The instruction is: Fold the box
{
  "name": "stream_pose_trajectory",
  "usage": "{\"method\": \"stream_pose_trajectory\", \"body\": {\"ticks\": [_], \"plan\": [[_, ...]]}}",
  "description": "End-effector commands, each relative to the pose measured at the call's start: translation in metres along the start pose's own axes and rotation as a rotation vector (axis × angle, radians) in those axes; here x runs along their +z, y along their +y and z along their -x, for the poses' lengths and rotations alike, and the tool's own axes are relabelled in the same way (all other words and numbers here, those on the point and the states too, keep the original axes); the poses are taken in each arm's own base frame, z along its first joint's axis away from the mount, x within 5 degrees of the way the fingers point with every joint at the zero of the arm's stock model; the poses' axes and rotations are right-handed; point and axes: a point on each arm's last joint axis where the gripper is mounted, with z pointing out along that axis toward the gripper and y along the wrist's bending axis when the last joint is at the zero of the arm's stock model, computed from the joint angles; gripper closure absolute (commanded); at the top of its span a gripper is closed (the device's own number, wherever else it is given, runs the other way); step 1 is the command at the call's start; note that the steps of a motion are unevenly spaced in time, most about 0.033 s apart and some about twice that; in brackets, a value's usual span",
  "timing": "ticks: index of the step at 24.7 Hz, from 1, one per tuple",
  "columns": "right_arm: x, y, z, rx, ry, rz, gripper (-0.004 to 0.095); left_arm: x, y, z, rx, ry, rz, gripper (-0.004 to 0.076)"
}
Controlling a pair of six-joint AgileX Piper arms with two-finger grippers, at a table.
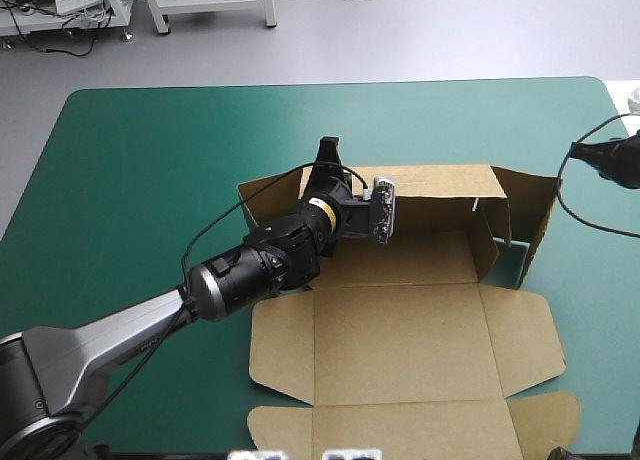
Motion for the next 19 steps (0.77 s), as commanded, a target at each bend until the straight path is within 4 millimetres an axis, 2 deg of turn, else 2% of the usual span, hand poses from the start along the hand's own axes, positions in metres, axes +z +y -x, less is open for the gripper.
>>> {"method": "stream_pose_trajectory", "body": {"ticks": [1, 4, 19], "plan": [[0.005, 0.005, 0.008, 0.012, -0.029, 0.141, 0.0932, -0.012, 0.009, -0.004, -0.034, 0.021, 0.025, 0.0729], [0.018, 0.005, 0.003, 0.005, 0.028, 0.236, 0.0933, -0.012, 0.01, -0.004, -0.063, 0.023, 0.037, 0.0729], [0.012, 0.018, -0.016, -0.08, 0.211, 0.404, 0.0932, -0.011, 0.01, -0.005, -0.064, 0.035, 0.036, 0.0729]]}}
